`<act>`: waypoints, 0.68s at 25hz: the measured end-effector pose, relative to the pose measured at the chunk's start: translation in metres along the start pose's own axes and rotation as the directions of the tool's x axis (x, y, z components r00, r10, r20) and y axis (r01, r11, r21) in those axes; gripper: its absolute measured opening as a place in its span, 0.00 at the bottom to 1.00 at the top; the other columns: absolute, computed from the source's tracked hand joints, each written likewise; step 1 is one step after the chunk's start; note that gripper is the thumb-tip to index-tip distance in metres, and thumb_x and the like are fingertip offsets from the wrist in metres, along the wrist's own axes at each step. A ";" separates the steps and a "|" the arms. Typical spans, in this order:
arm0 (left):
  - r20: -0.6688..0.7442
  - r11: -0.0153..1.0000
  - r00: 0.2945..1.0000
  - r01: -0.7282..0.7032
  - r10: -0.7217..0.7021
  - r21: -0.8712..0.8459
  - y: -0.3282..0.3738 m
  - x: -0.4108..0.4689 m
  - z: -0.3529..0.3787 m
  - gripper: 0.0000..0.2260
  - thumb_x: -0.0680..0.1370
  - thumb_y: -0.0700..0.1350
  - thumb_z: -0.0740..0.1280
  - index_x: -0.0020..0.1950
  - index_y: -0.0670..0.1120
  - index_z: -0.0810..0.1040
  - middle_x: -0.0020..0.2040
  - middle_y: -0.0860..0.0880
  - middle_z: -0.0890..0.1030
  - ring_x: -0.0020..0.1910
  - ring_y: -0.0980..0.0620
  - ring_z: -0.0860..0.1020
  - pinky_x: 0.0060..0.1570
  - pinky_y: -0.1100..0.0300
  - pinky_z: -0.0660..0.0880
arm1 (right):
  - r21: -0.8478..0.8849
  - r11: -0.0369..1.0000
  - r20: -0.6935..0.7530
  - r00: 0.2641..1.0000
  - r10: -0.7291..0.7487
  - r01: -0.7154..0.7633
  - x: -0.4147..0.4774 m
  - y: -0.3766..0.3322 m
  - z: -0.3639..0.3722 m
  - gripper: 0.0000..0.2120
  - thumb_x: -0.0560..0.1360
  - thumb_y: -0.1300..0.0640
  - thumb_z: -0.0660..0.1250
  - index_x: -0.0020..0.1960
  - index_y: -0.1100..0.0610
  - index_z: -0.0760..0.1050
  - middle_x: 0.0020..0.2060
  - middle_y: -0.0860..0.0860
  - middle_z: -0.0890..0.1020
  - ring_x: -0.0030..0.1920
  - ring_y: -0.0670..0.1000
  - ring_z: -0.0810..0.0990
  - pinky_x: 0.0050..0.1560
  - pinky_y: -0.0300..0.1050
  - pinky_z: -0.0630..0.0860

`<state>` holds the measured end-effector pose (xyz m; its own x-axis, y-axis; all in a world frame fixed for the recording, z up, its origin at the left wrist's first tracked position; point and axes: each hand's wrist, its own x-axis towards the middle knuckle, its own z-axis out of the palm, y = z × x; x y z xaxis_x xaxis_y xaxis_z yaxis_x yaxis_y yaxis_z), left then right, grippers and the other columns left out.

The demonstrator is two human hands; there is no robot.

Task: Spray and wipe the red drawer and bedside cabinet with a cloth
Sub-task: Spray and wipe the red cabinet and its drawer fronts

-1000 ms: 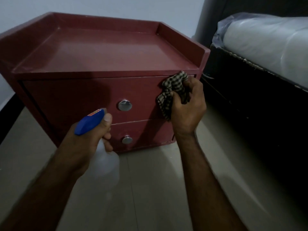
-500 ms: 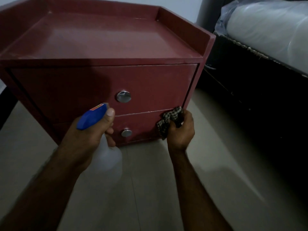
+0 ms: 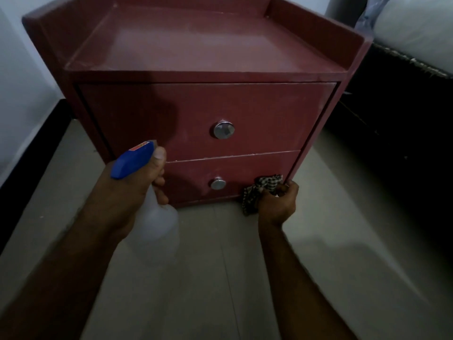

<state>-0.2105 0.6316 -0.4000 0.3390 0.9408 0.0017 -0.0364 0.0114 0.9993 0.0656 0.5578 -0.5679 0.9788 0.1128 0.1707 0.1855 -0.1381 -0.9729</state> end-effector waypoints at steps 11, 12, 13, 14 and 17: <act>-0.031 0.998 0.999 -0.026 0.027 0.054 -0.002 0.007 -0.059 0.41 0.68 0.71 0.74 0.68 0.41 0.75 0.39 0.47 0.80 0.33 0.45 0.81 0.38 0.48 0.80 | 0.096 0.949 -0.018 0.953 0.302 -0.299 -0.093 -0.019 0.059 0.19 0.70 0.66 0.77 0.54 0.49 0.76 0.43 0.43 0.81 0.42 0.47 0.81 0.48 0.42 0.80; -0.032 0.998 0.999 -0.030 0.032 0.055 -0.001 0.006 -0.062 0.39 0.68 0.71 0.74 0.66 0.42 0.77 0.39 0.48 0.80 0.33 0.45 0.81 0.38 0.48 0.80 | 0.096 0.937 -0.016 0.941 0.338 -0.335 -0.103 -0.023 0.063 0.20 0.69 0.67 0.77 0.55 0.51 0.76 0.44 0.44 0.82 0.44 0.48 0.81 0.49 0.43 0.80; -0.034 0.998 0.999 -0.035 0.037 0.049 0.000 0.005 -0.065 0.35 0.69 0.70 0.74 0.63 0.44 0.79 0.38 0.48 0.80 0.32 0.46 0.81 0.38 0.48 0.80 | 0.123 0.924 -0.011 0.931 0.366 -0.362 -0.112 -0.026 0.067 0.22 0.67 0.68 0.78 0.56 0.53 0.76 0.45 0.46 0.82 0.45 0.49 0.81 0.51 0.44 0.80; -0.038 0.998 0.998 -0.040 0.041 0.043 0.001 0.003 -0.066 0.32 0.69 0.70 0.74 0.60 0.46 0.81 0.37 0.49 0.80 0.32 0.47 0.81 0.38 0.48 0.80 | 0.157 0.906 0.000 0.917 0.399 -0.394 -0.120 -0.031 0.070 0.23 0.66 0.68 0.78 0.56 0.53 0.76 0.45 0.47 0.82 0.47 0.50 0.82 0.52 0.45 0.80; -0.045 0.998 0.998 -0.052 0.054 0.045 0.004 -0.002 -0.071 0.27 0.70 0.68 0.73 0.54 0.46 0.81 0.37 0.49 0.80 0.32 0.48 0.80 0.38 0.50 0.79 | 0.181 0.857 0.018 0.873 0.487 -0.482 -0.146 -0.042 0.082 0.20 0.67 0.64 0.81 0.53 0.55 0.75 0.46 0.48 0.84 0.47 0.52 0.82 0.49 0.42 0.78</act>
<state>-0.2784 0.6544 -0.3983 0.2936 0.9544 0.0541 -0.0114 -0.0531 0.9985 -0.0921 0.6275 -0.5646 0.9435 0.0492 -0.3277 -0.3283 0.0055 -0.9445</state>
